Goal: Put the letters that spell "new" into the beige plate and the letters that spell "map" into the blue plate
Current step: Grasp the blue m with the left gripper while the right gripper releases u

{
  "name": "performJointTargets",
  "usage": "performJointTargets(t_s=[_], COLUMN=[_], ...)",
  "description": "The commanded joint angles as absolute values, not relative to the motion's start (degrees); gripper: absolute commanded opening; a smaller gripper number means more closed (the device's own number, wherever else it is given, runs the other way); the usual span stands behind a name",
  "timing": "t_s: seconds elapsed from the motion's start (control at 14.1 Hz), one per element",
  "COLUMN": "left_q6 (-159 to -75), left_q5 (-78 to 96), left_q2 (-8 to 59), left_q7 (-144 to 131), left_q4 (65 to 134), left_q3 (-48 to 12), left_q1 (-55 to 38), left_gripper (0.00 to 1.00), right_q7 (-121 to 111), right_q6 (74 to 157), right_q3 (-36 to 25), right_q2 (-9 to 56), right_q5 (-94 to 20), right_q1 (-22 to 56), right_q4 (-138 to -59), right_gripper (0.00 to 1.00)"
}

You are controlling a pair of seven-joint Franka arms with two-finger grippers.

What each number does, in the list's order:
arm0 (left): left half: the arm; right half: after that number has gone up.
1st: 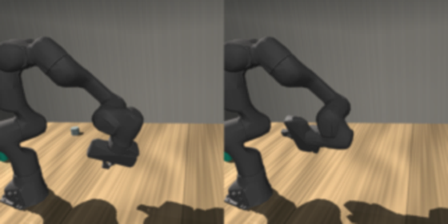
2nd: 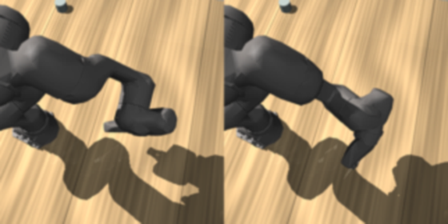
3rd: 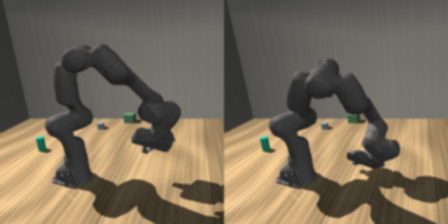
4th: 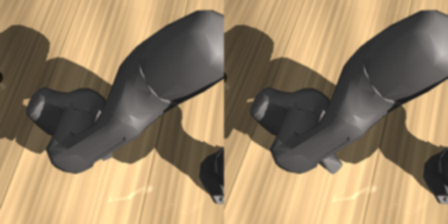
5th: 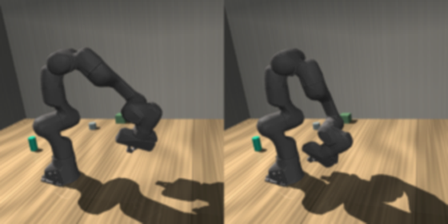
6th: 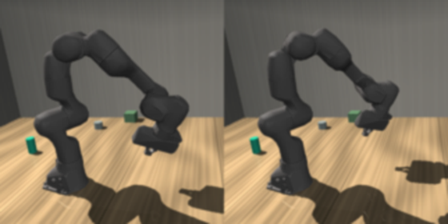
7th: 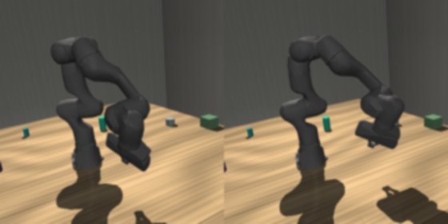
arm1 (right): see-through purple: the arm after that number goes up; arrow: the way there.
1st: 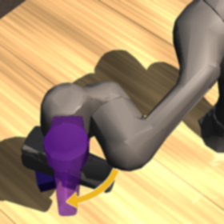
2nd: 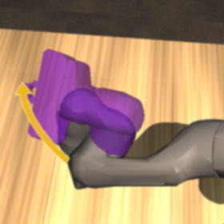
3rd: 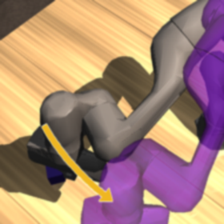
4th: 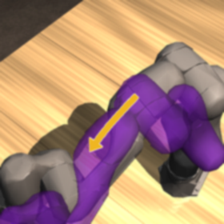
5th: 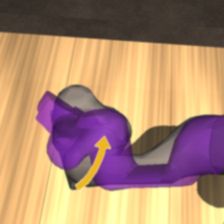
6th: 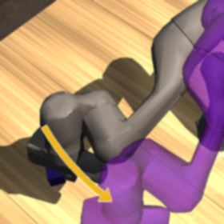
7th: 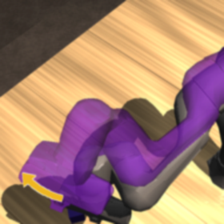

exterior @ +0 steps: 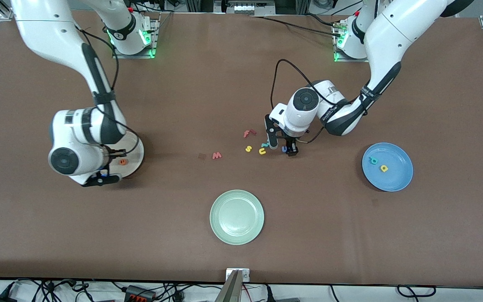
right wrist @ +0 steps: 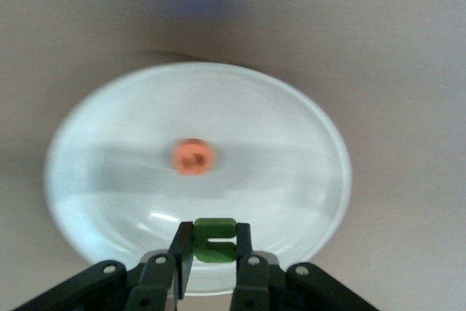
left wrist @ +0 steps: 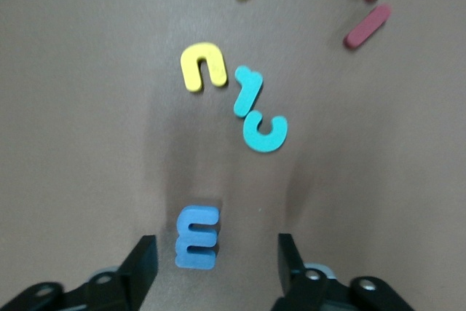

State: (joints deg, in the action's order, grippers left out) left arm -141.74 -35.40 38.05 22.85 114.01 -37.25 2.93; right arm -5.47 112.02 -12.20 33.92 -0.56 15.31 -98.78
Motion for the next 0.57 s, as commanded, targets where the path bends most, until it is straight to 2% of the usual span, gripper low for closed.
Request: performJointTargets(t_s=[0.0,0.14,0.21,0.28,0.35,0.5], left_q6=[-143.8,-145.1,-146.2,-147.0,-147.1,-147.0], left_q5=[-38.8,-40.2,-42.0,-42.4,-42.5,-42.5], left_q2=[39.0,40.1,40.2,40.7,41.0,40.9], left_q7=[23.8,23.8,23.8,23.8,23.5,23.6], left_q4=[114.0,114.0,114.0,114.0,114.0,114.1], left_q3=[-37.2,-36.6,-36.4,-36.2,-36.2,-36.2], left_q1=[3.9,4.0,4.0,4.0,4.0,4.2], left_gripper=[0.73,0.72,0.67,0.6,0.48,0.15], right_q7=[-6.8,-6.8,-6.9,-6.9,-6.7,-6.0], right_q6=[116.2,117.1,117.2,117.2,116.6,115.1], right_q3=[-11.0,-11.0,-11.0,-11.0,-11.0,-10.8], right_q2=[33.0,33.8,34.2,34.3,34.3,32.9], right_q5=[-0.4,-0.4,-0.4,-0.5,-0.9,-0.9], right_q1=[14.6,14.5,14.4,14.2,14.2,14.6], right_q4=[-102.4,-102.5,-102.5,-102.5,-102.4,-101.9], right_gripper=[0.16,0.2,0.26,0.59,1.0,1.0])
